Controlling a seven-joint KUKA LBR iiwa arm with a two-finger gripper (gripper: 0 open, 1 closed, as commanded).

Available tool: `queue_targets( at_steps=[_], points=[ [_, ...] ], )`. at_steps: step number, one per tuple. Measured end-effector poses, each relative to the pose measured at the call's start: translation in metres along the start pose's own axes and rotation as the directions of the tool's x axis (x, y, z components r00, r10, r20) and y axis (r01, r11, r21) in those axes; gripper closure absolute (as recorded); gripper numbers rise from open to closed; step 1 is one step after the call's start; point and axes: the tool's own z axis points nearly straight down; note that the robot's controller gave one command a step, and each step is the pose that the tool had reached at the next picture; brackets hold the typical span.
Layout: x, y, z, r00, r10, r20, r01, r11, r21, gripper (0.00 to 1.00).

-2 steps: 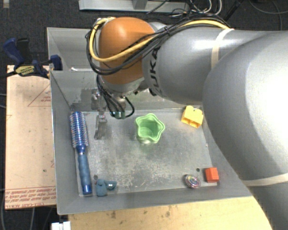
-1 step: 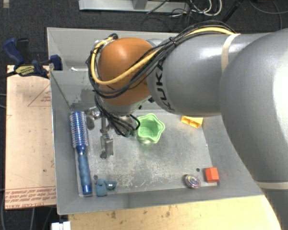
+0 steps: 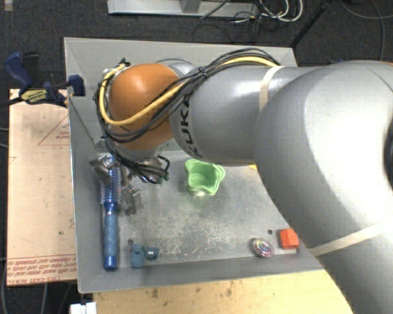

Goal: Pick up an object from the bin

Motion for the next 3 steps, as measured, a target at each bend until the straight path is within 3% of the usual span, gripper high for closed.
queue_targets(
  at_steps=[1, 2, 3],
  points=[
    [0.001, -0.003, -0.002, 1.0, 0.003, -0.003, -0.003, 1.0, 0.003, 1.0],
    [0.0, -0.002, -0.002, 1.0, 0.003, -0.001, -0.003, 1.0, 0.0, 0.0],
    [0.005, -0.002, 0.011, 0.943, -0.332, 0.005, 0.332, 0.943, 0.011, 0.0]
  ],
)
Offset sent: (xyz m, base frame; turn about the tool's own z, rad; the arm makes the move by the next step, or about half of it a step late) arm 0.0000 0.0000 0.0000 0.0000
